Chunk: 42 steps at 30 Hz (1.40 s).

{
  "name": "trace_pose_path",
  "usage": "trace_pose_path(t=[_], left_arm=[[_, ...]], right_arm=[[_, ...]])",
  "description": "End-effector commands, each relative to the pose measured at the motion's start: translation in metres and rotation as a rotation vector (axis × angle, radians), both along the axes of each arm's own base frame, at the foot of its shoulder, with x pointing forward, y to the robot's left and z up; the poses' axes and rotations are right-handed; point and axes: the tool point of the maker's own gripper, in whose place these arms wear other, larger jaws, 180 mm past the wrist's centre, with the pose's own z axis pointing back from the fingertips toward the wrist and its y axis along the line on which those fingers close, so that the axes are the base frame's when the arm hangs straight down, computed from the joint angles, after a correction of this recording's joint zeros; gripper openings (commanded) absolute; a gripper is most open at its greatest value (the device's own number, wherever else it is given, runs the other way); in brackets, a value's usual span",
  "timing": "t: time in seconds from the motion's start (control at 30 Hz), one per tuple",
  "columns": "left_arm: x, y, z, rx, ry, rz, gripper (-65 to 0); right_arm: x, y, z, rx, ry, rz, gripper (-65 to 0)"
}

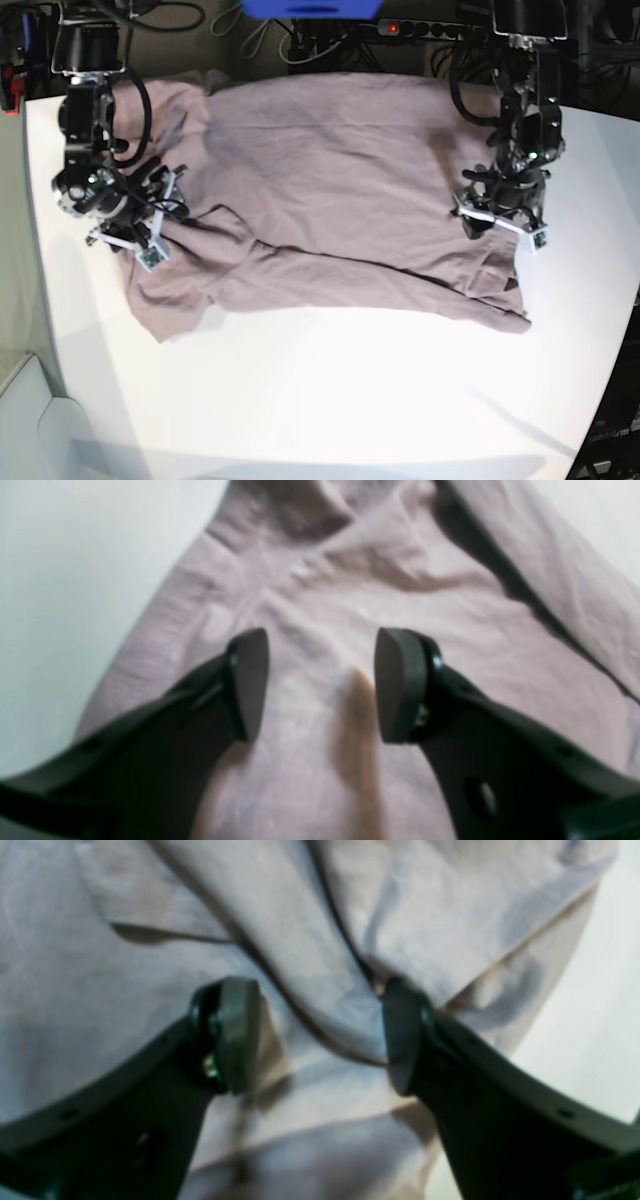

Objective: Layout the t-shirt on the table in an organized manner, then fold the t-shirt properly
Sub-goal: 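Grasp the bunched hem with the right gripper and pull it outward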

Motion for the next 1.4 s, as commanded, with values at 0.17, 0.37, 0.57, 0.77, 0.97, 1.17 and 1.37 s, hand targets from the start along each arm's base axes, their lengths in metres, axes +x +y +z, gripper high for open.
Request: trace_pose_path(t=[0.17, 0.37, 0.57, 0.77, 0.97, 1.17, 1.37], left_arm=[[-0.011, 0.012, -0.028, 0.003, 0.075, 0.03, -31.7], [-0.018, 0.022, -0.04, 0.019, 0.116, 0.038, -31.7], [-0.021, 0.025, -0.04, 0.023, 0.117, 0.042, -31.7], [-0.028, 0.025, -0.043, 0.023, 0.13, 0.041, -31.7], [-0.03, 0.025, -0.044, 0.023, 0.134, 0.041, -31.7], [-0.039, 0.025, -0.05, 0.024, 0.154, 0.04, -31.8], [-0.049, 0.025, -0.056, 0.024, 0.176, 0.04, -31.8]], right_arm=[[0.012, 0.004, 0.008, 0.036, -0.047, 0.001, -44.4], [0.016, 0.001, 0.009, 0.031, -0.05, -0.001, -59.4], [0.038, -0.008, 0.031, 0.014, -0.11, -0.007, -60.0], [0.077, -0.01, 0.07, 0.006, -0.213, -0.006, -60.0], [0.13, -0.012, 0.139, -0.001, -0.375, -0.003, -59.9], [0.184, 0.015, 0.174, 0.062, -0.424, 0.041, -59.6], [0.224, 0.06, 0.165, 0.191, -0.402, 0.13, -59.5]])
